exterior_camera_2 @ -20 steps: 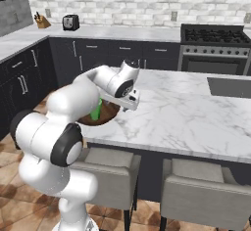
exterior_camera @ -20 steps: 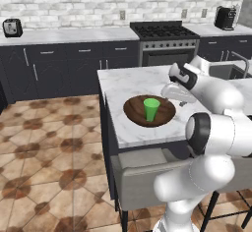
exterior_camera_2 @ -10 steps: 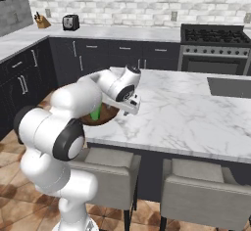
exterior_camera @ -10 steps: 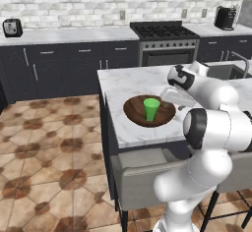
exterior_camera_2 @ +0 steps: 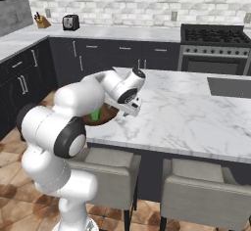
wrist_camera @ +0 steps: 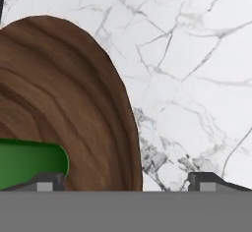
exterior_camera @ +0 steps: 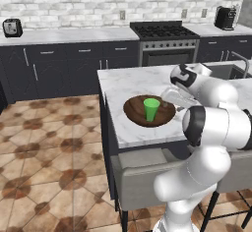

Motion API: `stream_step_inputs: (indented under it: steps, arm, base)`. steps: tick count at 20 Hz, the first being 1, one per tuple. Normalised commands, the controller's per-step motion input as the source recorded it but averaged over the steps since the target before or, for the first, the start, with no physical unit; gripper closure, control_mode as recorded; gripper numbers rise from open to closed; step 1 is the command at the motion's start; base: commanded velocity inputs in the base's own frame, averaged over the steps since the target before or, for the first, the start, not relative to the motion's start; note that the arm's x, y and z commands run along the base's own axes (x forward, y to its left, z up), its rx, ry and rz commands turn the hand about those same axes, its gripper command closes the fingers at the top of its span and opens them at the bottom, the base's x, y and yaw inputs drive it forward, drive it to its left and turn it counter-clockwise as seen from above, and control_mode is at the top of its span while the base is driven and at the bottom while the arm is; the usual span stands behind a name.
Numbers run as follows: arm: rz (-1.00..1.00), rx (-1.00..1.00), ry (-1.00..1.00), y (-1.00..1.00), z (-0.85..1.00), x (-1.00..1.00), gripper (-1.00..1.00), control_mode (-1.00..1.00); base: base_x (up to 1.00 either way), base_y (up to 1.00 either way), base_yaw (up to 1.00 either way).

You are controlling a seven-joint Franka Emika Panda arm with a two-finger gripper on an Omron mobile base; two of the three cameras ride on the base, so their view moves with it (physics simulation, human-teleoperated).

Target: Place the cup inside the bowl on the dining table and move the bowl to any counter.

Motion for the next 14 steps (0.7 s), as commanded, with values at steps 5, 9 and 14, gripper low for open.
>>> stream_step_inputs:
  steps: [5,9,14]
  arm:
    - [0.00,0.03,0.00,-0.01,0.00,0.04,-1.00,-1.00]
    - [0.00,0.00,0.00,0.00,0.00,0.03,-1.00,-1.00]
    - [0.00,0.00,0.00,-0.02,0.00,0.06,-1.00,-1.00]
  base:
    - [0.00,0.00,0.00]
    - [0.00,0.00,0.00]
    - [0.00,0.00,0.00]
